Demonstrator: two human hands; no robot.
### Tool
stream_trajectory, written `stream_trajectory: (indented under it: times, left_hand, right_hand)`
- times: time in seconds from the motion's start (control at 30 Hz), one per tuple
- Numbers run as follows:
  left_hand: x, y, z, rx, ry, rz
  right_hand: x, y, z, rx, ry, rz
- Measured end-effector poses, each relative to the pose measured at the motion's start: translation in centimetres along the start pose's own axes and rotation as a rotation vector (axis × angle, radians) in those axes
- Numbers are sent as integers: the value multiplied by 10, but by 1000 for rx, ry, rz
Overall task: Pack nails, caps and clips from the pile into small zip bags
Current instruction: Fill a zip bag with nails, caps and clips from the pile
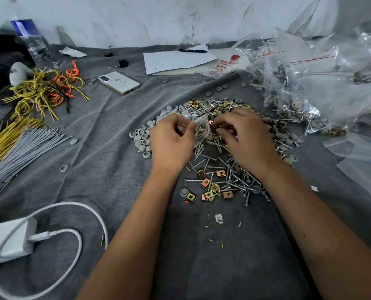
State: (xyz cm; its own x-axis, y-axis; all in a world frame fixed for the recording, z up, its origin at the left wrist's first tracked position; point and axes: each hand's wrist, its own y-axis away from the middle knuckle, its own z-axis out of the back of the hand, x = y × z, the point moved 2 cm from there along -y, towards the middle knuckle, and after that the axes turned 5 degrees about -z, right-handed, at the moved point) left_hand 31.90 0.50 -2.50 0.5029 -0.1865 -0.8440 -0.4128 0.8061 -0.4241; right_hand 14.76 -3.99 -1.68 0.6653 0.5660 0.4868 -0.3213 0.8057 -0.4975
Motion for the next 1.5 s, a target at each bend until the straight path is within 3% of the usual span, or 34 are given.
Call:
stream_trajectory:
  times: [0.17, 0.5, 0.67, 0.87, 1.03, 1.33, 1.5]
  left_hand:
    - [0, 0, 2, -34, -8, -2]
    - [-1, 0, 5, -51, 14, 20]
    - [1, 0, 5, -47, -3, 12]
    - [0, 0, 2, 12, -31, -11]
    - [-2, 4, -3, 97, 3, 2]
    - [-11, 6, -3, 143, 72, -81]
    - [-9, 2, 2, 25, 92, -61]
  right_hand:
    - [-3, 0, -10, 241, 226, 7]
    - [-4, -1, -6, 297, 230, -78]
    - [0, 2, -3, 269, 130, -20]
    - [2, 1, 4, 56, -130, -90]
    - [14, 3, 8, -54, -289, -3]
    - [19, 6, 1, 13, -261, 55]
    - [22, 8, -7, 270, -164, 178]
